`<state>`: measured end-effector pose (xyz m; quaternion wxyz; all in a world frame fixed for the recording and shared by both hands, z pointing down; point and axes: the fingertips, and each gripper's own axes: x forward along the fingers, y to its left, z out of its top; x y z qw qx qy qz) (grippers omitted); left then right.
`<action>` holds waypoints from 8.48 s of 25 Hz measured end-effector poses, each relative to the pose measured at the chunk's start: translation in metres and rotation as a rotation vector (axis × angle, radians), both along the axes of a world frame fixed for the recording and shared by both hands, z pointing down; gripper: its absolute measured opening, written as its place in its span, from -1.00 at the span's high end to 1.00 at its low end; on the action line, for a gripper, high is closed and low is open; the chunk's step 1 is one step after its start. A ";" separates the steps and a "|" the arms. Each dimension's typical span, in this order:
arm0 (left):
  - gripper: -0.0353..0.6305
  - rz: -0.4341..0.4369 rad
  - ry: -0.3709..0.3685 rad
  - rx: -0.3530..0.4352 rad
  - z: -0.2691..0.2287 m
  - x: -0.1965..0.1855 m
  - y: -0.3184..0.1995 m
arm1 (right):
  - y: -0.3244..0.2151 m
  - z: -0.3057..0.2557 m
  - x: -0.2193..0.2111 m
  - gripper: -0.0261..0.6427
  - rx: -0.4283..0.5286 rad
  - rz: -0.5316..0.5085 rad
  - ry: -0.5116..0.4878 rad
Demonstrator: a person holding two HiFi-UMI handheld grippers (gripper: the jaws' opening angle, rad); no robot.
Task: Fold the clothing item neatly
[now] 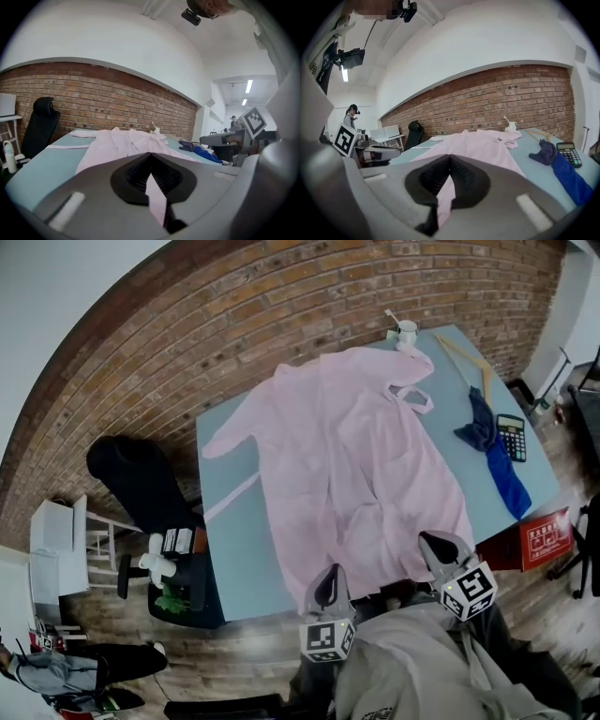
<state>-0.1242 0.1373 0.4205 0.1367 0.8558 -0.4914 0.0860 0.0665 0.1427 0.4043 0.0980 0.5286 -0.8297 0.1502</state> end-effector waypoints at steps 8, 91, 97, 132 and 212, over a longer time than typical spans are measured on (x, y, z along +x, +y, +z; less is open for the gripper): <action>0.88 0.058 -0.026 0.020 0.000 -0.013 -0.045 | -0.032 -0.009 -0.012 0.92 0.021 0.060 0.089; 0.88 -0.311 0.136 -0.139 0.060 -0.042 -0.265 | -0.262 0.071 -0.017 0.92 -0.046 -0.412 0.466; 0.88 -0.417 0.088 -0.191 0.071 -0.167 -0.256 | -0.242 0.058 -0.135 0.92 -0.015 -0.395 0.394; 0.31 -0.034 -0.414 -0.234 0.160 -0.281 -0.514 | -0.250 0.155 -0.232 0.92 -0.300 -0.477 0.352; -0.47 -0.416 0.336 -0.367 0.210 -0.145 0.084 | 0.088 0.220 0.161 0.43 -0.362 0.245 -0.362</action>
